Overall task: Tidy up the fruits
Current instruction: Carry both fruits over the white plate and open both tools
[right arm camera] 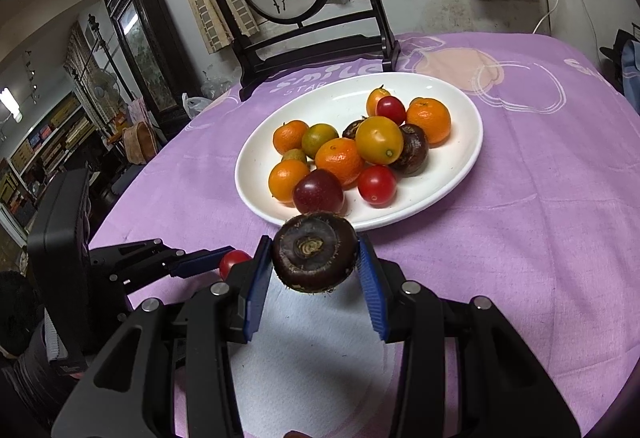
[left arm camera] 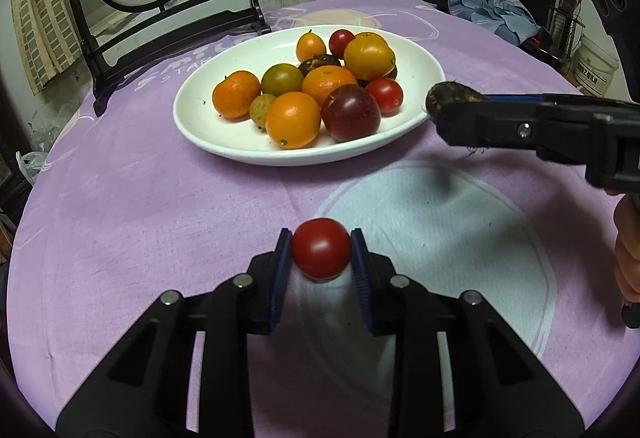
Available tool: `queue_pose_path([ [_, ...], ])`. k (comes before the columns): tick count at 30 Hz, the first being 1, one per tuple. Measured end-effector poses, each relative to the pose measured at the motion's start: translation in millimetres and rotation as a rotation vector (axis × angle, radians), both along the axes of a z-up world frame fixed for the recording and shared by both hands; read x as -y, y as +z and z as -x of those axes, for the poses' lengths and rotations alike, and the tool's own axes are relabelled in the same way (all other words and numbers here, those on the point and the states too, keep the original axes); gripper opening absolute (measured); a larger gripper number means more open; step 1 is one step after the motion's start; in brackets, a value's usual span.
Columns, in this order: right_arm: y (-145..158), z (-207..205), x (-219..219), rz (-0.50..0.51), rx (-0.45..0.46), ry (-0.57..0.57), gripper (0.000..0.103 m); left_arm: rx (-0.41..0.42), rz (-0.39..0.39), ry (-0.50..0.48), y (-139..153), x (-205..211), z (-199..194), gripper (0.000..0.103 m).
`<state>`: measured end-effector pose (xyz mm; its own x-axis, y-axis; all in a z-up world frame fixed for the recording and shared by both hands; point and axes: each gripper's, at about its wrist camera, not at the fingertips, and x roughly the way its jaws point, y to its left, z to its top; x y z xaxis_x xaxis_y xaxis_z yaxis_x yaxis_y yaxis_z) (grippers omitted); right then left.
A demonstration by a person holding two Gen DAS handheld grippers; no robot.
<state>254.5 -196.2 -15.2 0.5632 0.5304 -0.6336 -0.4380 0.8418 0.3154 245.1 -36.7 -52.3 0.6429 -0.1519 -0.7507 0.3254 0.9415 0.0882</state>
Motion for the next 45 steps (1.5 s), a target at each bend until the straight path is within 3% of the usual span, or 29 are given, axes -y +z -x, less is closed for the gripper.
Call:
queue_pose_path([
  [3, -1.8, 3.7, -2.8, -0.006, -0.017, 0.029, 0.043, 0.005, 0.015, 0.001, 4.2, -2.5, 4.2, 0.030],
  [6, -1.4, 6.6, -6.0, -0.050, -0.042, 0.073, 0.043, 0.022, 0.085, -0.002, 19.0, -10.3, 9.3, 0.030],
  [11, 16.1, 5.9, -10.4, -0.080, 0.019, 0.089, 0.043, 0.071, 0.167, 0.011, 47.2, -23.1, 5.6, 0.030],
  [17, 38.6, -29.7, -9.2, -0.061, 0.165, -0.045, 0.043, 0.111, 0.189, 0.079, 67.2, -27.0, -32.7, 0.030],
  [20, 39.2, -57.4, -8.8, -0.042, 0.194, -0.119, 0.043, 0.125, 0.209, 0.141, 72.3, -29.2, -59.6, 0.030],
  [26, 26.0, -106.7, -11.2, -0.029, 0.153, -0.178, 0.043, 0.091, 0.227, 0.242, 65.0, -31.0, -121.9, 0.030],
  [36, 5.8, -144.4, -22.0, 0.019, 0.091, -0.145, 0.044, 0.045, 0.177, 0.292, 38.8, -34.7, -168.4, 0.031],
  [37, 6.1, -143.5, -22.1, 0.021, 0.092, -0.140, 0.044, 0.047, 0.173, 0.298, 38.3, -35.6, -168.8, 0.033],
  [42, 19.1, -127.5, -25.0, 0.051, 0.096, -0.118, 0.054, 0.095, 0.150, 0.312, 52.1, -36.2, -157.0, 0.068],
  [45, 30.5, -105.0, -22.1, 0.085, 0.135, -0.125, 0.064, 0.143, 0.129, 0.307, 67.4, -32.6, -137.8, 0.082],
])
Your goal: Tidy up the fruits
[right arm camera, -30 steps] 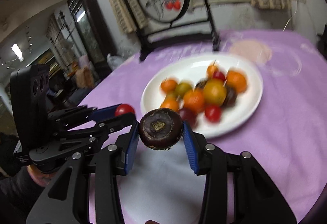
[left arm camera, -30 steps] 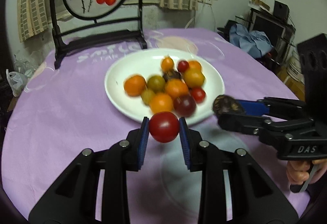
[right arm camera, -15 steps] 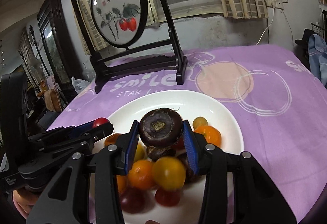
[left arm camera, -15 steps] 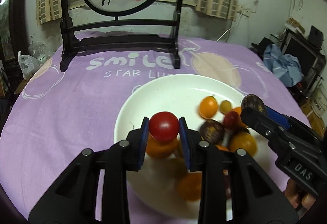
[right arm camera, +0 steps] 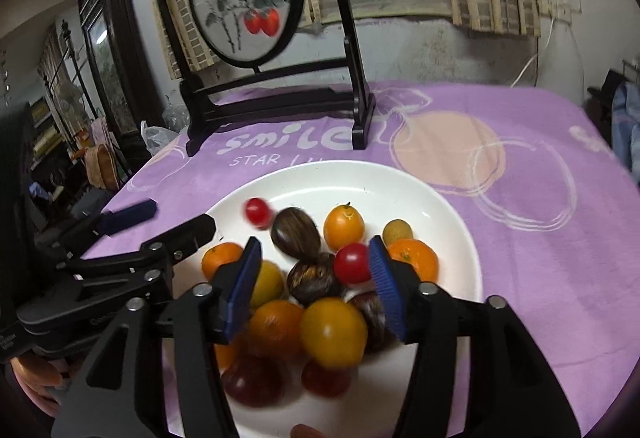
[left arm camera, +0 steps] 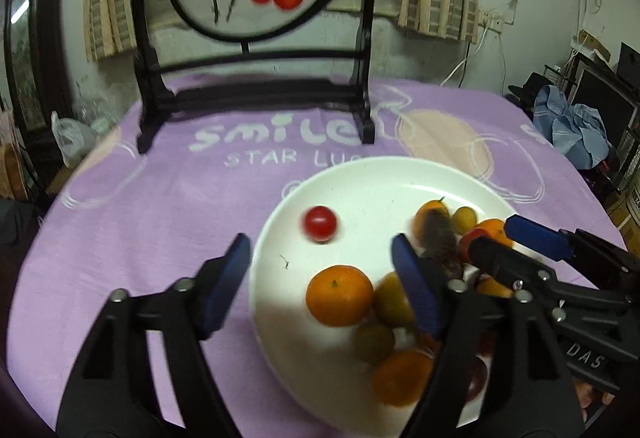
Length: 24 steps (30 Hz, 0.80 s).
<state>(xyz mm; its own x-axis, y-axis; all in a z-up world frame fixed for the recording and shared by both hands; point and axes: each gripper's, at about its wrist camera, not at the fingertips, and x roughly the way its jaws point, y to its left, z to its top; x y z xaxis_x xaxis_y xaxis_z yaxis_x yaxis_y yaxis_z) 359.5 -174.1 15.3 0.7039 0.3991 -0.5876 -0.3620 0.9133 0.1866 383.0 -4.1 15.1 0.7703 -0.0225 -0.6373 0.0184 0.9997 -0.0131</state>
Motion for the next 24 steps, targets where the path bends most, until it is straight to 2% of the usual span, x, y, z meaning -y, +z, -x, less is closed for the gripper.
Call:
queue_pose_path([
  [1, 3.3, 10.0, 3.3, 0.004, 0.009, -0.004, 0.064, 0.018, -0.018, 0.007, 5.7, 1.2, 10.0, 0.084],
  [3, 6.3, 25.1, 9.8, 0.004, 0.005, -0.008, 0.075, 0.039, -0.026, -0.001, 12.9, 1.3, 26.2, 0.095],
  [4, 7.0, 34.9, 14.1, 0.004, 0.004, -0.011, 0.078, 0.048, -0.023, -0.008, 15.7, 0.9, 36.4, 0.096],
  [6, 6.3, 53.6, 21.4, 0.012, 0.007, -0.009, 0.097, 0.053, -0.021, -0.010, 17.7, 0.5, 52.8, 0.098],
  [7, 4.4, 67.9, 26.4, 0.022, 0.015, 0.002, 0.099, 0.049, -0.021, -0.015, 16.9, 0.4, 65.4, 0.099],
  [10, -6.0, 103.3, 33.8, 0.077, 0.038, 0.038, 0.100, 0.039, -0.024, -0.039, 8.8, 0.9, 96.8, 0.101],
  [14, -24.6, 145.8, 35.9, 0.174, 0.022, 0.097, 0.102, 0.002, -0.073, -0.092, -10.3, 3.9, 145.6, 0.101],
  [16, -27.8, 162.4, 37.3, 0.186, 0.030, 0.124, 0.102, -0.013, -0.100, -0.093, -16.3, 3.9, 162.5, 0.101],
  [19, -28.9, 175.5, 40.2, 0.195, 0.049, 0.117, 0.102, -0.007, -0.036, -0.074, -18.1, -6.9, 185.6, 0.101],
  [24, -27.1, 178.1, 43.4, 0.176, 0.050, 0.115, 0.102, -0.011, -0.043, -0.039, -24.4, -12.9, 198.3, 0.101],
])
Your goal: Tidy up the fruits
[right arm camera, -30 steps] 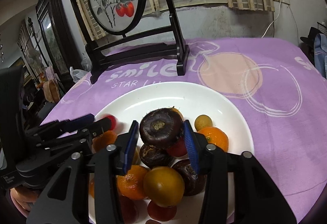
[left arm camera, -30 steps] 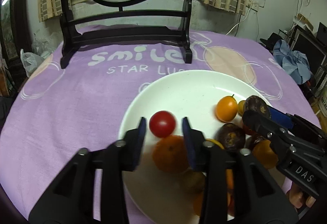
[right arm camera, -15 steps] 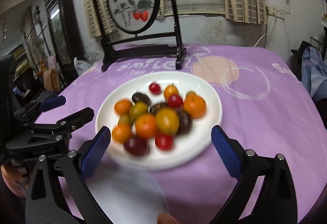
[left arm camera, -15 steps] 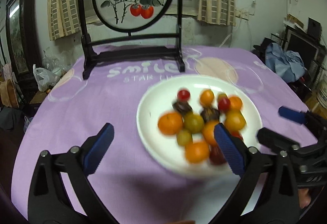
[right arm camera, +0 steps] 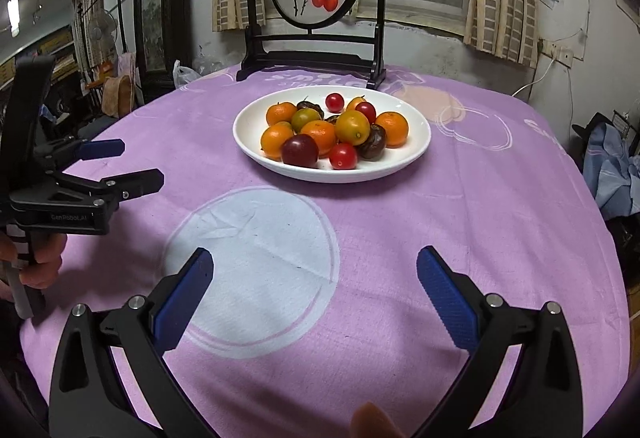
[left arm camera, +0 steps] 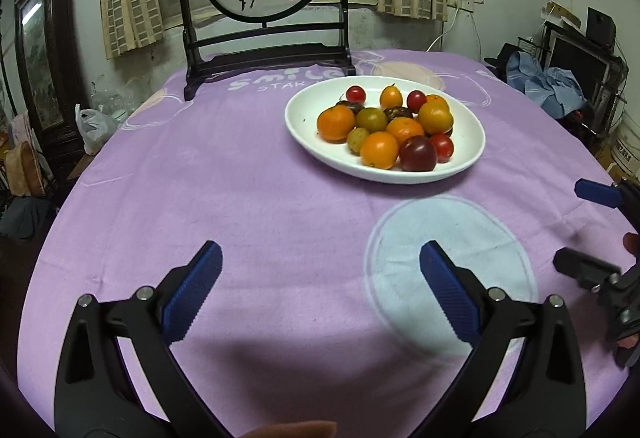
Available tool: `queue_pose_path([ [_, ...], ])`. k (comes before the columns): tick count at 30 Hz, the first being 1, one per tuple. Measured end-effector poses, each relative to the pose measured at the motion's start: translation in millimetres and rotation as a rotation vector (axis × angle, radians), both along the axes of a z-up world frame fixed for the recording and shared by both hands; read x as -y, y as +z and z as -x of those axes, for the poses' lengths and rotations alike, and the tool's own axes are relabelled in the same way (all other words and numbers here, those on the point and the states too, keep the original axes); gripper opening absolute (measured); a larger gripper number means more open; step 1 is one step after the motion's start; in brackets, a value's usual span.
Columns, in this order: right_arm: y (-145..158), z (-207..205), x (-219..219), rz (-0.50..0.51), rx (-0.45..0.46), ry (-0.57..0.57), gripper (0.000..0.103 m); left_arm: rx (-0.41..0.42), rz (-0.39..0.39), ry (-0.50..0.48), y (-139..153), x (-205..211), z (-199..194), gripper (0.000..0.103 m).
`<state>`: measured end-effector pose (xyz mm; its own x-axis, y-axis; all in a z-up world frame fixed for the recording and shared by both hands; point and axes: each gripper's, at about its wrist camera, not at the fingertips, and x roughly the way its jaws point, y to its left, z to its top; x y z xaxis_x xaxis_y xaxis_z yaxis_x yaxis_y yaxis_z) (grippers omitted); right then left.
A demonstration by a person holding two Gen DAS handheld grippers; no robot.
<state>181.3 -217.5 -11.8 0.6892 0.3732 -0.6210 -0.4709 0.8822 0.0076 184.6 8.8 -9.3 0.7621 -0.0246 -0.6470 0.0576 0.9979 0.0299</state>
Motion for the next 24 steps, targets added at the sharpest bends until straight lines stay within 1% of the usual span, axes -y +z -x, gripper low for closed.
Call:
queue_pose_path([
  [24, 1.6, 1.7, 0.7, 0.012, 0.005, -0.013, 0.102, 0.014, -0.041, -0.026, 0.7, 6.7, 0.0, 0.101],
])
